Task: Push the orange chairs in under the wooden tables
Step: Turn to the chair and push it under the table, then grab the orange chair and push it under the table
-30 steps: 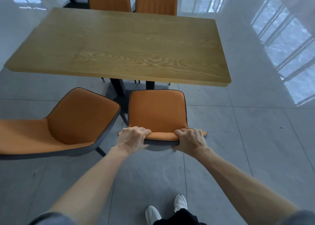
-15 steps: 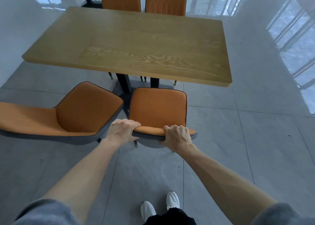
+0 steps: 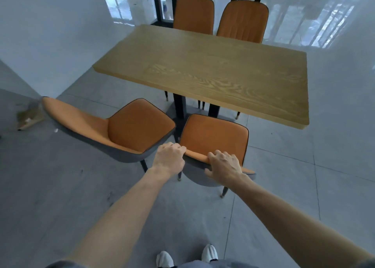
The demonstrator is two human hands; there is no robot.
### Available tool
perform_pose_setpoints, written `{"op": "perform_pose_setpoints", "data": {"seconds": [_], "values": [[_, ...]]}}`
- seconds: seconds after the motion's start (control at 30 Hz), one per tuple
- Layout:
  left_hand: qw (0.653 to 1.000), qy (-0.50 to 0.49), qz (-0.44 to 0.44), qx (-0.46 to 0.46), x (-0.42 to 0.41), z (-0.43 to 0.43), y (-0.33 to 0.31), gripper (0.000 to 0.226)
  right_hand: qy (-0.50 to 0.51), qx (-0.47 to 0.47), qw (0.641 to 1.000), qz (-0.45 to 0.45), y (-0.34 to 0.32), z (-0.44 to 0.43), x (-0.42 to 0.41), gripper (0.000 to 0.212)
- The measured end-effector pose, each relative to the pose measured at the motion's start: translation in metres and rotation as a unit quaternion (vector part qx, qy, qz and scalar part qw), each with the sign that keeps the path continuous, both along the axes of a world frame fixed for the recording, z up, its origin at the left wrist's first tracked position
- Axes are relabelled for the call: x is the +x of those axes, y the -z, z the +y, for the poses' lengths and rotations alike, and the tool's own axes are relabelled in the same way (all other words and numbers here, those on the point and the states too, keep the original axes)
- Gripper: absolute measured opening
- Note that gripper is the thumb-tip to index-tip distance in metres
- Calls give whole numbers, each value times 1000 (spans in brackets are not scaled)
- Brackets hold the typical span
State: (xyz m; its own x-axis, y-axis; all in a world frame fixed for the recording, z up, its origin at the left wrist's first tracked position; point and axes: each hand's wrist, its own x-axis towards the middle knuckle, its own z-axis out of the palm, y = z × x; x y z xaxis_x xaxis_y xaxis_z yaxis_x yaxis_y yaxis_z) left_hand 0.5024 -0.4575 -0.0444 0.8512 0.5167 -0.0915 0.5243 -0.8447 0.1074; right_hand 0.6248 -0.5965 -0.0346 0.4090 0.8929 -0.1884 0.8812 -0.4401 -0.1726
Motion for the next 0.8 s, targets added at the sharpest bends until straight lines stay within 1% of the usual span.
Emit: {"op": "perform_pose_setpoints", "data": {"seconds": [0.13, 0.23, 0.53, 0.8], "values": [[999, -23, -21, 7, -24, 6, -12, 29, -10, 67, 998, -18, -11, 25, -32, 27], [999, -28, -19, 17, -50, 18, -19, 28, -19, 86, 996, -30, -14, 47, -60, 27], [999, -32, -17, 30, -167, 82, -22, 22, -46, 51, 997, -28, -14, 125, -172, 30], [997, -68, -7, 20, -266, 158, -25, 34, -76, 53, 996, -14, -15, 207, -253, 38]]}}
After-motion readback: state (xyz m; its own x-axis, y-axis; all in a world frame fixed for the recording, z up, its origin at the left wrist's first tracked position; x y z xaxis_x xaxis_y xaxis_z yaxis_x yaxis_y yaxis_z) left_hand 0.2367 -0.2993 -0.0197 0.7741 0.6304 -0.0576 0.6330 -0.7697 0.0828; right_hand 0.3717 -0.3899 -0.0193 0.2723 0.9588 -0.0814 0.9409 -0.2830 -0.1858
